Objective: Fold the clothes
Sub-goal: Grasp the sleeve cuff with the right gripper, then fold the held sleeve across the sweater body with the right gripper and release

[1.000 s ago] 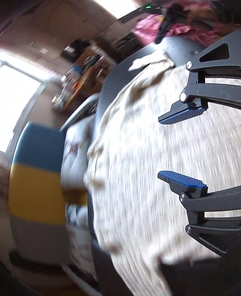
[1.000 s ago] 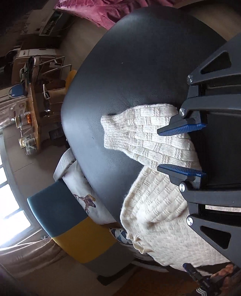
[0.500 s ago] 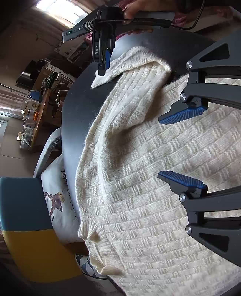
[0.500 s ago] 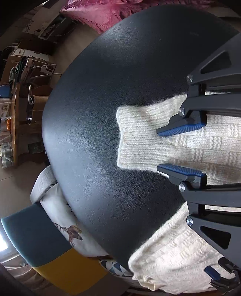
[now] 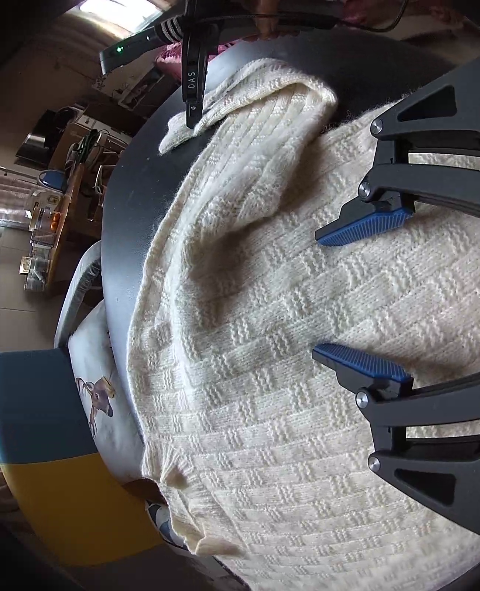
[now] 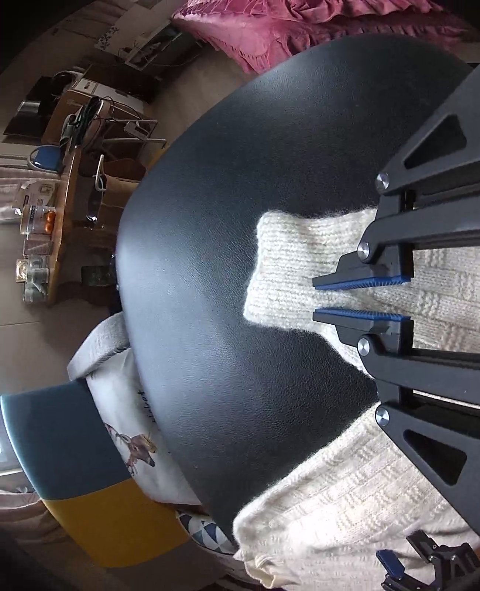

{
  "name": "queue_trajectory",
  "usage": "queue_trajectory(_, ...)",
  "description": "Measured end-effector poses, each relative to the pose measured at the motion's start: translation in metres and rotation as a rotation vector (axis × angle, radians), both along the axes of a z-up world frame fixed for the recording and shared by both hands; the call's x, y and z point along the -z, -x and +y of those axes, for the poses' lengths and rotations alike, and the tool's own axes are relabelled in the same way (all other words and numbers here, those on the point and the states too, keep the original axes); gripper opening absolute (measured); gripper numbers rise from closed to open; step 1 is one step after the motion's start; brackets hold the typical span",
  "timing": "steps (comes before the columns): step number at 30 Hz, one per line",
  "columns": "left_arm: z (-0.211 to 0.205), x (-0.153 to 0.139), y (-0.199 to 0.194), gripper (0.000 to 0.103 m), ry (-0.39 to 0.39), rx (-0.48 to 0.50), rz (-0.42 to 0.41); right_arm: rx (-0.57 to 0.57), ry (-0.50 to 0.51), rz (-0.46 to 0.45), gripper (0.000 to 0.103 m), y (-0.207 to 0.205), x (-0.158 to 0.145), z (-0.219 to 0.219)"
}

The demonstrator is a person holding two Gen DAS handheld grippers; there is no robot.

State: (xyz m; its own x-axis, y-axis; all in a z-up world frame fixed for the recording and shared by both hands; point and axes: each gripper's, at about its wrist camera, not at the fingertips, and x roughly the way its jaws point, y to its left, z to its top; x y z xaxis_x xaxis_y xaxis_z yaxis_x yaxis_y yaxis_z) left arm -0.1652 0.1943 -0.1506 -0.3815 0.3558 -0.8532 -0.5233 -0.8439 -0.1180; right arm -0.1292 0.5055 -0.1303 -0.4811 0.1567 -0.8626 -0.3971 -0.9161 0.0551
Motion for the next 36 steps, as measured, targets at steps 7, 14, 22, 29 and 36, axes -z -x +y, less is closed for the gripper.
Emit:
queue_trajectory(7, 0.0, 0.0, -0.002, 0.058, 0.003, 0.004, 0.003, 0.042, -0.023, 0.093, 0.004, -0.048, -0.044, 0.023)
queue_trajectory(14, 0.004, -0.001, -0.003, 0.06, 0.024, 0.005, 0.012, 0.087, 0.178, 0.065, 0.019, -0.084, -0.03, 0.04)
queue_trajectory(22, 0.004, -0.001, -0.003, 0.061, 0.021, 0.008, 0.01, 0.118, 0.242, 0.044, 0.036, -0.031, -0.018, 0.019)
queue_trajectory(29, -0.001, -0.001, -0.005, 0.062, -0.004, 0.034, 0.014, 0.093, 0.134, -0.085, 0.082, 0.021, 0.011, -0.003)
queue_trajectory(36, -0.009, -0.015, 0.006, 0.052, -0.059, -0.004, -0.024, 0.028, 0.025, -0.126, 0.072, 0.028, 0.017, -0.017)
